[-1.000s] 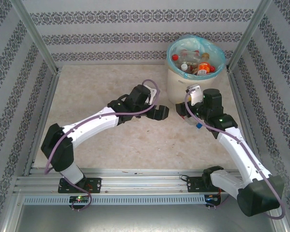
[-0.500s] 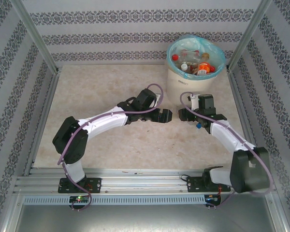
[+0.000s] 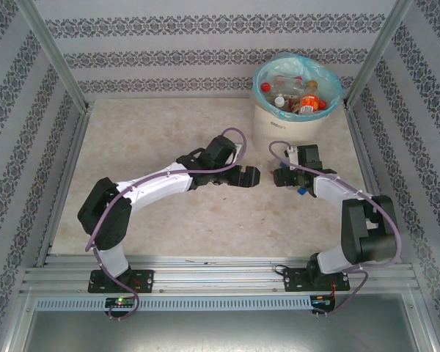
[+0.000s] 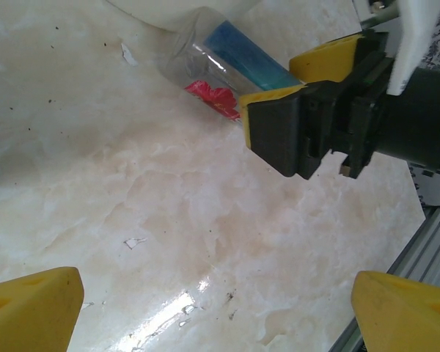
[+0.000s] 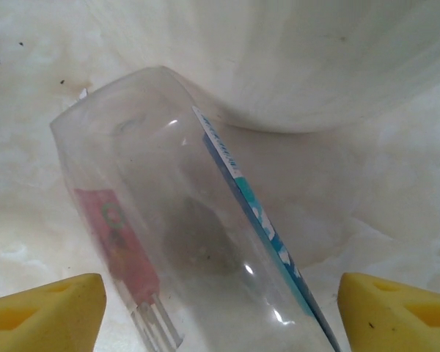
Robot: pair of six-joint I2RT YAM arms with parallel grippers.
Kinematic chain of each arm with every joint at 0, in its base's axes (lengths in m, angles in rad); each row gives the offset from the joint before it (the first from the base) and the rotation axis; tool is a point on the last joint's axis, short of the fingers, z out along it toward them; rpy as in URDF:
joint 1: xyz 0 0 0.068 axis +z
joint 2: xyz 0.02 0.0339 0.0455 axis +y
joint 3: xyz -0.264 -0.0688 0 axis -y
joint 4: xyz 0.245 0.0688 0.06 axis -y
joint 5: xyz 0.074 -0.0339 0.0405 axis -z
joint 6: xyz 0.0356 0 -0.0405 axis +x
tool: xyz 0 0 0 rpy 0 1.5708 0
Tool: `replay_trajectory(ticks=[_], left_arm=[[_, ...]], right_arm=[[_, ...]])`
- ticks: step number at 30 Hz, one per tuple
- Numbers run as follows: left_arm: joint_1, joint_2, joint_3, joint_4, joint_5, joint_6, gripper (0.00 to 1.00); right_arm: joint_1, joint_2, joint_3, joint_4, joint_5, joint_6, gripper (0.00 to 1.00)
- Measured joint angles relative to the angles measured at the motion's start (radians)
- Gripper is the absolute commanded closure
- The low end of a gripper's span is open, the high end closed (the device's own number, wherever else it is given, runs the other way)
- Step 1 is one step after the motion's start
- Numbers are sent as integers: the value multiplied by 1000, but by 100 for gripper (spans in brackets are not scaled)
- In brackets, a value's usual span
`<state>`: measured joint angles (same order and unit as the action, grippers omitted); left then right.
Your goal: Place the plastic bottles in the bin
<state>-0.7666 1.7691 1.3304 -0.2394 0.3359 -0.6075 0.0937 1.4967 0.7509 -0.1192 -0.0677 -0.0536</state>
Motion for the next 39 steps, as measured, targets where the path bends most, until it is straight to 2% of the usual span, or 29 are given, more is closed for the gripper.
replay_trajectory(ticks=[7, 12, 19, 27, 33, 39], left_arm=[[0, -17, -9, 0, 0, 0, 5], [0, -23, -24, 0, 0, 0, 5], [1, -23, -24, 0, 2, 5, 4], [12, -23, -23, 0, 31, 5, 5], [55, -48, -24, -11, 10, 12, 4], [100, -230, -28, -1, -134, 101, 2]], right_arm=[[20, 16, 8, -6, -2, -11, 28], [56, 20, 10, -7, 18, -29, 26], [96, 101, 39, -29, 28, -32, 24], [146, 101, 74, -78, 38, -29, 41], [207, -37, 74, -155, 27, -24, 45], [276, -254, 71, -204, -54, -2, 48]])
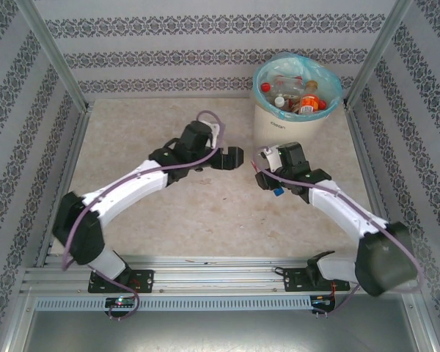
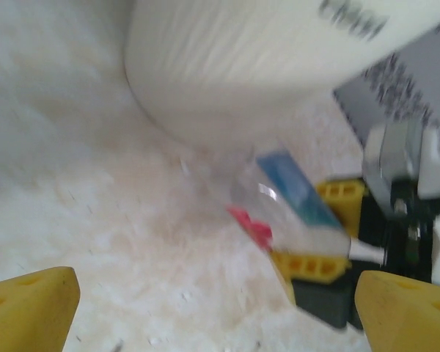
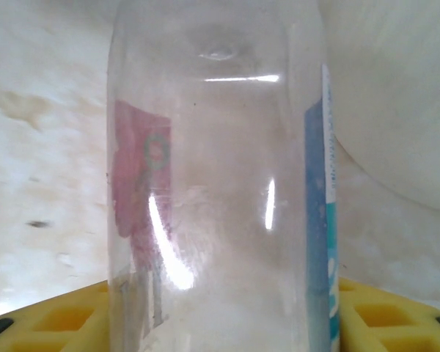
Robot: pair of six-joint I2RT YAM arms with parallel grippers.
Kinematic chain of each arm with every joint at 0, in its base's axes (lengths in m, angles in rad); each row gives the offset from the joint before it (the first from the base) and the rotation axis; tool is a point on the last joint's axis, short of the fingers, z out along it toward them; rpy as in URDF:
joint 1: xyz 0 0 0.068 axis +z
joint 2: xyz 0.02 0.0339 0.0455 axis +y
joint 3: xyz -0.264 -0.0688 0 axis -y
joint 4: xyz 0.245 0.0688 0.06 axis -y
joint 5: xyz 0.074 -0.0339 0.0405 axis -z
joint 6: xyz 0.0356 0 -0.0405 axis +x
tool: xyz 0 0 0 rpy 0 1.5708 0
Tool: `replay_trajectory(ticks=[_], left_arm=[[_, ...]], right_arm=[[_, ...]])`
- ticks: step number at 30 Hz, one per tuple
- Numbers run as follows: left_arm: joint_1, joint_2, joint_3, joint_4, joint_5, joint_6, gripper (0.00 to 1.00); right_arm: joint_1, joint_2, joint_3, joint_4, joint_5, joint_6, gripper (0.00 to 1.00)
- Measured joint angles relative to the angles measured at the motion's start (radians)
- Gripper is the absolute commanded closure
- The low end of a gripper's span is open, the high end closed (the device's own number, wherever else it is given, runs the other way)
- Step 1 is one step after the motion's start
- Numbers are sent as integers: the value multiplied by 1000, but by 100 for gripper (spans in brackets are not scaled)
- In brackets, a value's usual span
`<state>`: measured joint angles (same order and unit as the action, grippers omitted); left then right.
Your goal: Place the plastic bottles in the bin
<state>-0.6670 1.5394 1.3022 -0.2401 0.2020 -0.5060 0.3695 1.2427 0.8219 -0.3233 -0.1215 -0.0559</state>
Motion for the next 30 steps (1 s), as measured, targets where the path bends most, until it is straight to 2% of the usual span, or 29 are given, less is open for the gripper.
replay_trajectory(ticks=[4, 7, 12, 15, 17, 23, 26, 30], left_arm=[[0, -118, 0, 49, -97, 68, 2], [1, -169, -2, 97, -153, 102, 2], [1, -198, -2, 167, -193, 134, 3], [1, -187, 15, 174, -187, 134, 4], [0, -159, 55, 173, -167, 129, 4], [-5, 20, 295, 81, -23, 50, 6], [-15, 107, 373, 39, 70, -2, 6], [-29, 164, 373, -6, 166, -53, 5]], right_arm=[[64, -93, 22, -32, -39, 3, 49], [96, -113, 112, -77, -62, -1, 50], [82, -116, 341, -93, -39, -24, 53], [29, -97, 489, -82, -11, -37, 53], [-23, -66, 573, -75, 11, -49, 48], [-180, 148, 836, -106, 31, -48, 47], [-224, 230, 891, -114, 30, -49, 46], [-240, 323, 932, -124, 21, -49, 46]])
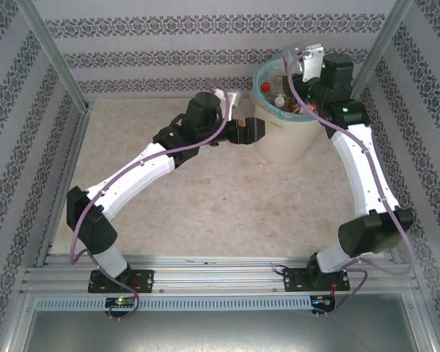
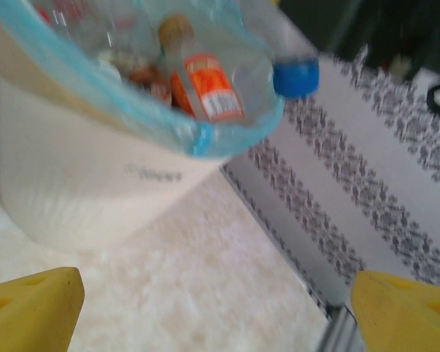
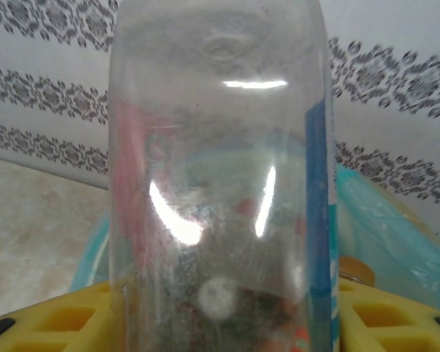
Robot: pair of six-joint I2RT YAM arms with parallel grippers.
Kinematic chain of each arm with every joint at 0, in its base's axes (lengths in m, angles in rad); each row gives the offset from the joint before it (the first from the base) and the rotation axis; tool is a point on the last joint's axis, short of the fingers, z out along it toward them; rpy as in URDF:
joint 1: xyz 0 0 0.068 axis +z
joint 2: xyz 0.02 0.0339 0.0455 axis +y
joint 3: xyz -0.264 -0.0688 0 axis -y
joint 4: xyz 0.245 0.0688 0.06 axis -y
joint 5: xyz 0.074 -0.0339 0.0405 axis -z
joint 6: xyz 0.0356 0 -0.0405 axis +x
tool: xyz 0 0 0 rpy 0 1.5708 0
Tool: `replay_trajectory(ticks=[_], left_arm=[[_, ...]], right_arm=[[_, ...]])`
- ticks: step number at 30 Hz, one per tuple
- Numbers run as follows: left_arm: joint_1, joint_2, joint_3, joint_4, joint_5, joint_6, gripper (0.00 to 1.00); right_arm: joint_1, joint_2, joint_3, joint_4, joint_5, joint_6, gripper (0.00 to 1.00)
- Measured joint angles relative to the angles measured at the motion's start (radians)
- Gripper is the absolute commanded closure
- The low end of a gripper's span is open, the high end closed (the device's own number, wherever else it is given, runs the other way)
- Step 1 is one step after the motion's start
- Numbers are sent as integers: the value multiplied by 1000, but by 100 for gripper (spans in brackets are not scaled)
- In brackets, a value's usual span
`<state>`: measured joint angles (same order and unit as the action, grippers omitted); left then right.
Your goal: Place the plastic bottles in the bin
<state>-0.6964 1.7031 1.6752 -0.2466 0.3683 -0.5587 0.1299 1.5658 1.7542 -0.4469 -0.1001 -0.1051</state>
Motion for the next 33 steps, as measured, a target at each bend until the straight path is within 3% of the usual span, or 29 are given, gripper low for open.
replay_trajectory(ticks=[6, 12, 22, 33], left_arm=[[-3, 3, -30, -41, 16, 3, 3], [-3, 3, -5, -113, -30, 97, 1], [-2, 5, 1, -131, -142, 244, 0], [47, 80, 60, -105, -206, 312, 0]], right_arm=[[-2, 84, 0, -18, -15, 0, 45], [-1, 108, -1, -27, -33, 2, 29], [19, 108, 0, -21, -33, 0, 26], [18, 112, 31, -2, -133, 82, 32]])
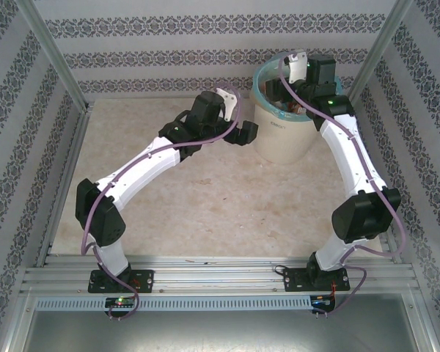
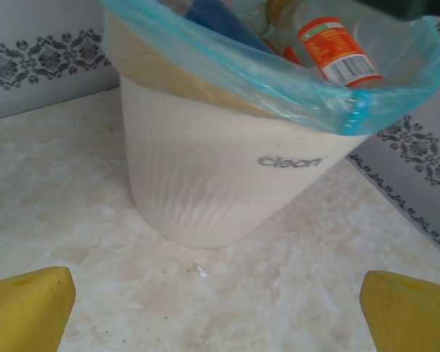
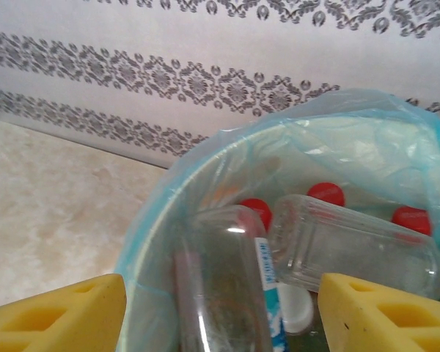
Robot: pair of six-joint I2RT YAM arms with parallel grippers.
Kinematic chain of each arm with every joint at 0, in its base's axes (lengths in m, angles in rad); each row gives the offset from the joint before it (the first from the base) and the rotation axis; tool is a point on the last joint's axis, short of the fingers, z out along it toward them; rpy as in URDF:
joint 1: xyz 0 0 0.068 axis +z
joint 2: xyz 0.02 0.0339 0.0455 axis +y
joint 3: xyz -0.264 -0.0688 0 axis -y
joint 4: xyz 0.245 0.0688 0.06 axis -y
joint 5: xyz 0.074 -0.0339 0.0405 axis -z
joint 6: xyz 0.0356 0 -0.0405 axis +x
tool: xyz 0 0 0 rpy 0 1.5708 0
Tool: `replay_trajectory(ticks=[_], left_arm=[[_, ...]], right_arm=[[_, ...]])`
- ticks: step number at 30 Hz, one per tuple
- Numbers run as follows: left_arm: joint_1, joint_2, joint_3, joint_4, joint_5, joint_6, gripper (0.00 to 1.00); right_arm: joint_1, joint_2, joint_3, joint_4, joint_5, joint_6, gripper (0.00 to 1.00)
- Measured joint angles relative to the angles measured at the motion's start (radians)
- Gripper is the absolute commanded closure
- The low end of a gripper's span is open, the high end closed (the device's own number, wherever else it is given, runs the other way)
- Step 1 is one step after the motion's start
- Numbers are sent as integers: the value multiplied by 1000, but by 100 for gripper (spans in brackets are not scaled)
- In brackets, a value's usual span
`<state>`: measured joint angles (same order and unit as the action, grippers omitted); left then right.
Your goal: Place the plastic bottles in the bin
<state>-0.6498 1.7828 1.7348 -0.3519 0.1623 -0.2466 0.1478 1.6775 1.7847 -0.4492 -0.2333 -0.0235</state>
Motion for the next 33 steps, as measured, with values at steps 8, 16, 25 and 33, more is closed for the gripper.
replay_trajectory(ticks=[8, 16, 25, 33], left_arm=[[71, 6, -19, 40, 0, -60, 1], [150, 68, -60, 85, 30, -165, 2], [206, 66, -155, 127, 25, -201, 1], [268, -45, -359, 275, -100, -134, 0]], right_arm=[[-2, 18, 23, 10, -46, 50, 41], [-31, 103, 37, 14, -83, 98, 46], [-41, 179, 79, -8, -99, 131, 44], [0, 87, 78, 45, -42, 114, 31]])
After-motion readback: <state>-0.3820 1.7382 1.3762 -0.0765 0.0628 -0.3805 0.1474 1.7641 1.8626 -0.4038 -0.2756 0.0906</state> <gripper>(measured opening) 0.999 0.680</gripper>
